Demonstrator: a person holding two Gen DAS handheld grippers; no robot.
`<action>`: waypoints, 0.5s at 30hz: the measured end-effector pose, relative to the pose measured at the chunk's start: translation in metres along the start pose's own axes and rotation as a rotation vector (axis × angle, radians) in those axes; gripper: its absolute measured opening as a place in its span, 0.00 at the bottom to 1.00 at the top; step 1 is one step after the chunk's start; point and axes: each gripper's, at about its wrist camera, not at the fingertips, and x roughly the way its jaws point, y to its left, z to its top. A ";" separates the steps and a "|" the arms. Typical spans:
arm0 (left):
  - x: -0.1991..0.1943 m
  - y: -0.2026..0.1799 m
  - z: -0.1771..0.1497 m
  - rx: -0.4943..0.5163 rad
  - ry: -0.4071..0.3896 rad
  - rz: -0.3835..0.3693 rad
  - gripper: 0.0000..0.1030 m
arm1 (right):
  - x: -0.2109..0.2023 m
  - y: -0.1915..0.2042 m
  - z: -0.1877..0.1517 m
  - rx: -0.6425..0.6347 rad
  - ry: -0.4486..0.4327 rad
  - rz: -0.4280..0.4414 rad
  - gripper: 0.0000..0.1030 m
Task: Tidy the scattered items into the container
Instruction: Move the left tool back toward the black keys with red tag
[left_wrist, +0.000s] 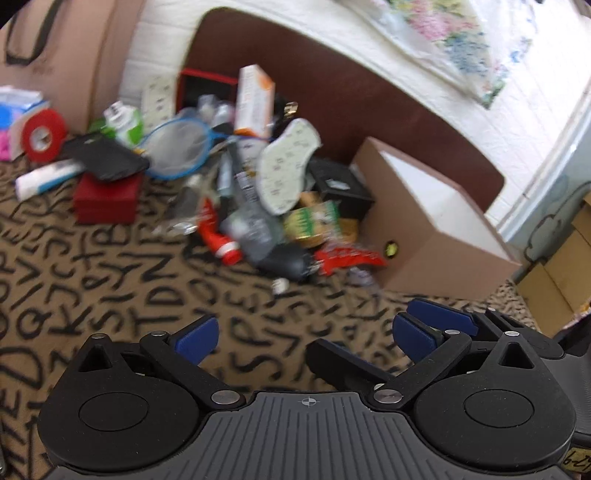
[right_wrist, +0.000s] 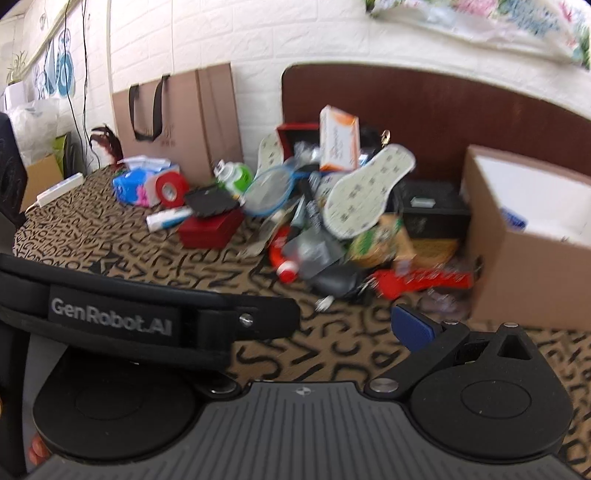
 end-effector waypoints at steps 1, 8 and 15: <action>0.000 0.006 -0.001 -0.010 0.001 0.010 1.00 | 0.004 0.002 -0.002 0.004 0.010 0.002 1.00; 0.005 0.033 0.002 -0.061 0.010 0.033 1.00 | 0.022 0.003 -0.009 -0.011 0.038 -0.040 0.99; 0.029 0.034 0.009 -0.046 0.034 0.013 1.00 | 0.038 -0.011 -0.007 -0.018 0.024 -0.089 0.94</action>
